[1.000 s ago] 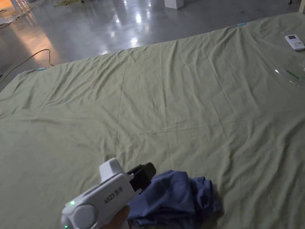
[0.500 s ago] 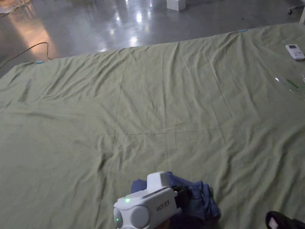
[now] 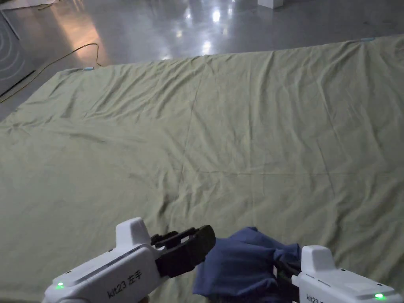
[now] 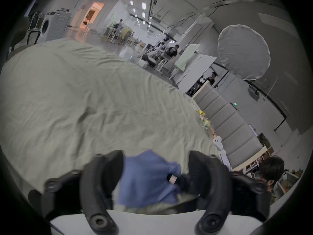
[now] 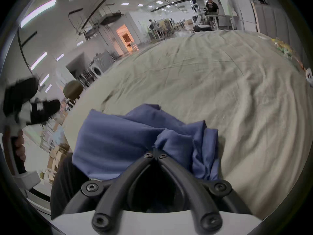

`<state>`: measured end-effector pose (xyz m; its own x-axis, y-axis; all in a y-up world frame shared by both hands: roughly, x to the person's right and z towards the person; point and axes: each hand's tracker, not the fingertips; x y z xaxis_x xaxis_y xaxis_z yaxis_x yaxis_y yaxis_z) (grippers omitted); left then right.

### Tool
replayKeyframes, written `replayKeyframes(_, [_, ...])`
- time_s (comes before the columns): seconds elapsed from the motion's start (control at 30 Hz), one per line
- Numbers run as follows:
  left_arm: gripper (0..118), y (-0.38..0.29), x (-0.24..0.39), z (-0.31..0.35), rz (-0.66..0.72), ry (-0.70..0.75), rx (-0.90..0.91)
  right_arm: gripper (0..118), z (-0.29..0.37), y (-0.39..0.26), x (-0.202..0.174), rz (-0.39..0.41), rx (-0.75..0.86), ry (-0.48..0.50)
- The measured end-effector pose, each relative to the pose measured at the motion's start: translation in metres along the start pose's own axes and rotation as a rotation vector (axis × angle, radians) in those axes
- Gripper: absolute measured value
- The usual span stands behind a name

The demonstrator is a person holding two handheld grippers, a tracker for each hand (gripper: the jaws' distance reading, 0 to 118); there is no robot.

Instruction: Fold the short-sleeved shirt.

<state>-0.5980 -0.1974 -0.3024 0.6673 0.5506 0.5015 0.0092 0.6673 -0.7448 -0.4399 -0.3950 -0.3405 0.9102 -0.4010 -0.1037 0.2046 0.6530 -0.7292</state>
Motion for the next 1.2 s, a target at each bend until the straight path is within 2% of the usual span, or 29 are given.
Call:
replayKeyframes(0.03, [105, -0.005, -0.010, 0.008, 0.010, -0.015, -0.025, 1, 0.003, 0.003, 0.001, -0.005, 0.038, 0.005])
replayKeyframes(0.07, [111, -0.009, -0.017, 0.014, 0.023, -0.047, -0.024, 1, 0.003, 0.009, -0.003, 0.017, -0.010, -0.026])
replayKeyframes(0.2, [111, 0.005, -0.050, 0.012, 0.173, -0.118, -0.104, 1, 0.004, 0.017, -0.023, 0.175, -0.050, -0.086])
replayKeyframes(0.23, [111, 0.004, -0.058, 0.010, 0.187, -0.142, -0.139, 1, 0.004, 0.016, -0.024, 0.187, -0.047, -0.088])
replayKeyframes(0.33, [111, -0.003, -0.071, -0.009, 0.173, -0.180, -0.262, 1, 0.004, 0.015, -0.018, 0.154, -0.043, -0.069])
replayKeyframes(0.43, [111, -0.008, -0.078, -0.026, 0.129, -0.207, -0.280, 1, 0.003, 0.018, -0.010, 0.092, -0.059, -0.040])
replayKeyframes(0.53, [109, -0.004, -0.088, -0.057, 0.177, -0.198, -0.395, 1, 0.003, 0.020, -0.010, 0.089, -0.067, -0.034])
replayKeyframes(0.6, [95, 0.007, -0.090, -0.053, 0.227, -0.280, -0.433, 1, 0.003, 0.021, -0.010, 0.093, -0.070, -0.033])
replayKeyframes(0.67, [53, 0.029, -0.094, -0.061, 0.328, -0.300, -0.439, 1, 0.004, 0.021, -0.010, 0.095, -0.071, -0.032])
replayKeyframes(0.83, [46, 0.024, -0.084, -0.060, 0.270, -0.232, -0.425, 1, 0.012, 0.026, -0.008, 0.059, -0.078, 0.004])
replayKeyframes(0.87, [45, 0.031, -0.089, -0.053, 0.301, -0.235, -0.433, 1, 0.018, 0.028, -0.010, 0.050, -0.076, 0.017])
replayKeyframes(0.9, [45, 0.054, -0.098, -0.039, 0.393, -0.269, -0.428, 1, 0.025, 0.030, -0.013, 0.046, -0.051, 0.037])
replayKeyframes(0.97, [45, 0.085, -0.121, 0.001, 0.486, -0.309, -0.343, 1, 0.042, 0.032, -0.021, 0.078, 0.004, 0.064])
replayKeyframes(1.07, [45, 0.097, -0.150, 0.058, 0.383, -0.177, -0.299, 1, 0.074, 0.022, -0.025, 0.152, 0.033, 0.049])
replayKeyframes(1.13, [45, 0.105, -0.183, 0.087, 0.320, -0.025, -0.276, 1, 0.089, 0.008, -0.021, 0.152, 0.002, 0.053])
replayKeyframes(1.2, [45, 0.118, -0.232, 0.093, 0.310, 0.190, -0.257, 1, 0.097, -0.007, -0.013, 0.132, -0.046, 0.035])
